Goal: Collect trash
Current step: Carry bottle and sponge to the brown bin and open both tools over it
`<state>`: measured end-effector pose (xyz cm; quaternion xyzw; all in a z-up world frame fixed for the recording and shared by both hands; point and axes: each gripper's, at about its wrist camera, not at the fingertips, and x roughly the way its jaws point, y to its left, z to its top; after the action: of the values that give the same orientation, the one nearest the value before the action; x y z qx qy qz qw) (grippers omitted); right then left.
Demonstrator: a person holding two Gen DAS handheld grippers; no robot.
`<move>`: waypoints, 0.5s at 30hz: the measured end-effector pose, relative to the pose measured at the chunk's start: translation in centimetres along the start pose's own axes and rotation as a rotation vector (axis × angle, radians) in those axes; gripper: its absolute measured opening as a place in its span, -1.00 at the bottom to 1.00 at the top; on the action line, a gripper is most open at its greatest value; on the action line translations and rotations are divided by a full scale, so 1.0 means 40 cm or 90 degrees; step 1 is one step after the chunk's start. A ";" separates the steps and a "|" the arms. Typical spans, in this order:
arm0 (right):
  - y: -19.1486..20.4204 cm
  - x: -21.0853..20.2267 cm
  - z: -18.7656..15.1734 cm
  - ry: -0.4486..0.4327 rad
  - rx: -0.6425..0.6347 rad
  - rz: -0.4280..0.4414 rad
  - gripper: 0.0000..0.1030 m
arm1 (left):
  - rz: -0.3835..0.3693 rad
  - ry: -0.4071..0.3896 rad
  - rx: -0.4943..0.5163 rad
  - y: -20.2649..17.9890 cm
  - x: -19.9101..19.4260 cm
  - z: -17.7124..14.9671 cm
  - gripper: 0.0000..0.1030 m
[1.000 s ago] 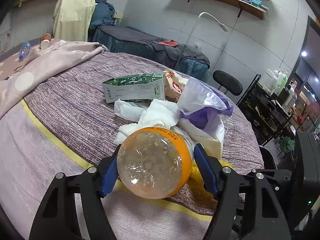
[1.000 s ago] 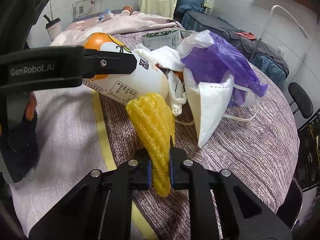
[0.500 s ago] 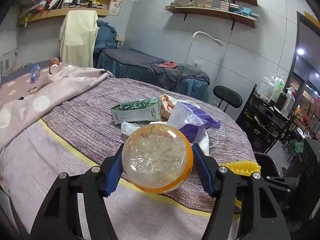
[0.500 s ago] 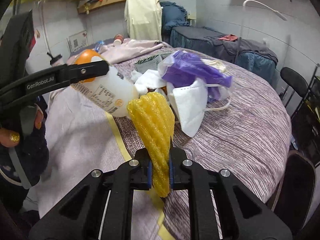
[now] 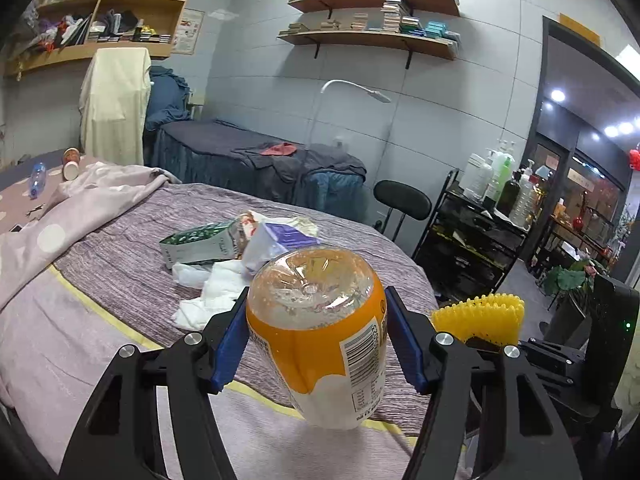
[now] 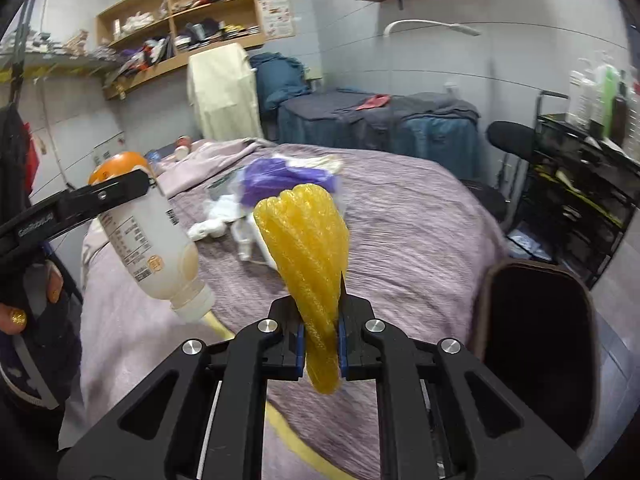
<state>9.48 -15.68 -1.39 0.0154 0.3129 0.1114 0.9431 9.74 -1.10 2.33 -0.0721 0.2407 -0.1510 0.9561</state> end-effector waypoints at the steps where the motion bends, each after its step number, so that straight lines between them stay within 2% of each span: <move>1: -0.028 -0.012 -0.004 -0.004 0.014 -0.018 -0.76 | -0.009 0.001 0.006 -0.015 0.002 0.000 0.21; 9: -0.272 -0.059 -0.060 -0.003 0.144 -0.147 -0.76 | -0.098 0.013 0.056 -0.164 0.053 0.015 0.21; 15: -0.417 -0.054 -0.134 0.024 0.220 -0.203 -0.76 | -0.156 0.048 0.086 -0.269 0.118 0.018 0.21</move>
<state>7.97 -32.63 -6.07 0.1250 0.3431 -0.0936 0.9262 11.33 -12.74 3.14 -0.0310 0.2554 -0.2848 0.9234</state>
